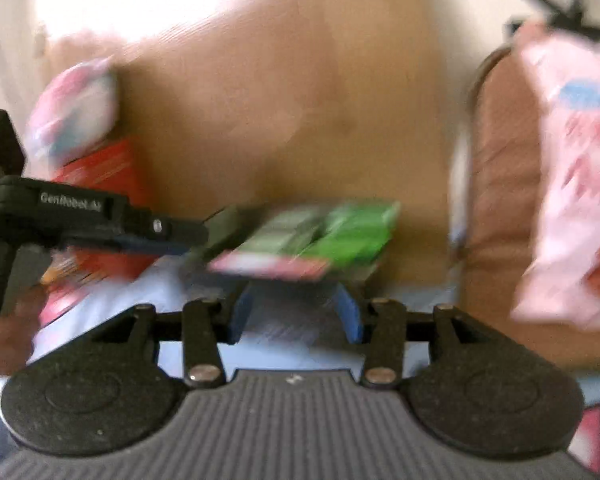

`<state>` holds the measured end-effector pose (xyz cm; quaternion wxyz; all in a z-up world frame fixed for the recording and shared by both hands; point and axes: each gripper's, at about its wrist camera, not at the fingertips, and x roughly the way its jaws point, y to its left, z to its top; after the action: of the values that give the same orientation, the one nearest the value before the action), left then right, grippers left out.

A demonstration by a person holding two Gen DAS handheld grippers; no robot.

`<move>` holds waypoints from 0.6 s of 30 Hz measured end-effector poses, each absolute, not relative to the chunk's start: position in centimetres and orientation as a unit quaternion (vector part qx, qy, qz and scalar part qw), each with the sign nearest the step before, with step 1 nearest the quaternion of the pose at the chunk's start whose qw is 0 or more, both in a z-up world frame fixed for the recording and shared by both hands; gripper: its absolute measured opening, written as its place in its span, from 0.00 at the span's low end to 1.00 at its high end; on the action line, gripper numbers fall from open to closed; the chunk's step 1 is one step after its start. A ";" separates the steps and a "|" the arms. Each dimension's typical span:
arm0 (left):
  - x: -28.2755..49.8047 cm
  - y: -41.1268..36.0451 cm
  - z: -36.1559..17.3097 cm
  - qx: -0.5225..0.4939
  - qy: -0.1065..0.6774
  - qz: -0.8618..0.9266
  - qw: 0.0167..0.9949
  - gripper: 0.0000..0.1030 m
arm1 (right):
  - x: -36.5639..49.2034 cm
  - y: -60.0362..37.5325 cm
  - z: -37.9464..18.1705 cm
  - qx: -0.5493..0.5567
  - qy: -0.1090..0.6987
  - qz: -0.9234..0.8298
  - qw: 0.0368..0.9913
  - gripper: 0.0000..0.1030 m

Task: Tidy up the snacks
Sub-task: 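Lower the green packet into the black box and release, then grasp the orange-red snack packet with the left tool and lift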

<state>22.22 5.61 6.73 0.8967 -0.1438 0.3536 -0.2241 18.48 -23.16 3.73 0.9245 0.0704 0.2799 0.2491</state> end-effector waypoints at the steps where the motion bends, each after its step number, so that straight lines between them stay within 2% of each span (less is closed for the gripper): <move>1: 20.6 6.9 6.3 -0.156 0.361 -0.221 0.893 0.44 | 17.9 -22.7 3.2 0.073 0.298 0.273 0.912 0.48; 5: 15.9 10.2 3.8 -0.207 0.394 -0.198 0.873 0.44 | 16.6 -19.7 1.1 0.062 0.351 0.329 0.874 0.47; 9: 14.3 10.6 0.5 -0.265 0.420 -0.189 0.847 0.44 | 16.4 -17.7 -0.6 0.077 0.382 0.320 0.863 0.44; 11: 13.5 10.0 -0.8 -0.279 0.408 -0.193 0.848 0.45 | 16.0 -17.5 -0.8 0.108 0.390 0.315 0.859 0.34; 12: 13.2 9.7 -0.8 -0.271 0.398 -0.189 0.856 0.45 | 15.8 -17.4 -1.0 0.133 0.402 0.320 0.847 0.21; 13: 12.9 9.8 -0.9 -0.270 0.393 -0.189 0.858 0.45 | 15.5 -17.5 -1.3 0.154 0.407 0.314 0.844 0.20; 16: 12.8 10.9 -1.3 -0.303 0.395 -0.183 0.848 0.36 | 14.1 -17.7 -1.8 0.202 0.405 0.300 0.840 0.20; 18: 12.7 11.5 -1.3 -0.311 0.401 -0.177 0.843 0.19 | 13.5 -18.1 -1.8 0.236 0.404 0.302 0.831 0.20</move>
<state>12.69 11.48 -1.31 0.8433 -0.3115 0.4008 -0.1768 13.50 -18.12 -1.76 0.8307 0.2357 0.4039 0.3022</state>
